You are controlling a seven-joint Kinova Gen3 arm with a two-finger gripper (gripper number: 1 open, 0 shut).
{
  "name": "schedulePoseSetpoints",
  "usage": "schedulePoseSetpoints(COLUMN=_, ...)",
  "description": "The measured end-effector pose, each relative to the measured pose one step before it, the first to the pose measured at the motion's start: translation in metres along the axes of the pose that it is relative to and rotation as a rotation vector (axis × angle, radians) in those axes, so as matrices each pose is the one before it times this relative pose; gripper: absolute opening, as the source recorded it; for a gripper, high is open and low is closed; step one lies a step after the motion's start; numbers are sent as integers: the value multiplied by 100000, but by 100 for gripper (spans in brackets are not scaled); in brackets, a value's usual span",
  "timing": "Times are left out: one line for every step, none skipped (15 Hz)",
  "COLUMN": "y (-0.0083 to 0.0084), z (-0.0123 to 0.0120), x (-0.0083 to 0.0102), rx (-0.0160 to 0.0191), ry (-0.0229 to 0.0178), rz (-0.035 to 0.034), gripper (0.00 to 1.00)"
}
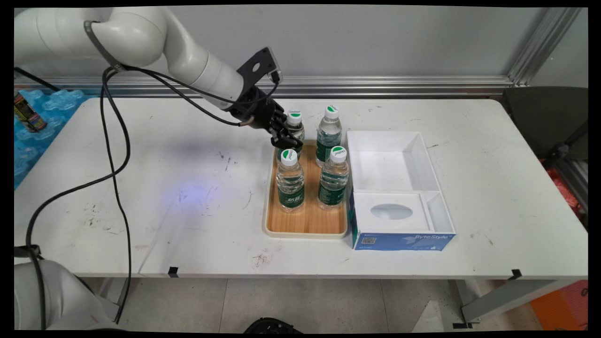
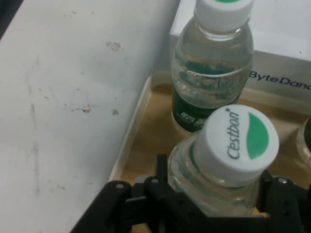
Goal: Place the picked object on the tray
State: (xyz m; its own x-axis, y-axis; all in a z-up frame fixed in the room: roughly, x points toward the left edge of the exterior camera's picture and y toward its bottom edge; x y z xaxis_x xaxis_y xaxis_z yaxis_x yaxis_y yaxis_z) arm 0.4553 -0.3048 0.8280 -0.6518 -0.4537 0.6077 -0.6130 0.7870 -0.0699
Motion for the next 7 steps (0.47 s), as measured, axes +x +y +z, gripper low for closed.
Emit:
schedulePoseSetpoints(y=-64, z=100, x=-82, rx=-416, ry=11, rz=293, gripper=0)
schedulePoseSetpoints(y=-36, z=64, x=-45, rx=-291, ry=9, rz=203, gripper=0)
schedulePoseSetpoints(y=-43, z=99, x=-46, rx=-443, ry=9, rz=330, gripper=0)
schedulePoseSetpoints(y=-47, z=101, x=-60, rx=-412, ry=53, rz=306, gripper=100)
schedulePoseSetpoints(y=-41, z=84, x=-54, rx=-351, ry=46, rz=259, gripper=100)
schedulePoseSetpoints(y=-29, z=70, x=-27, rx=-284, ry=27, rz=216, gripper=100)
schedulePoseSetpoints(y=-26, z=37, x=6, rx=-195, ry=73, rz=112, gripper=100)
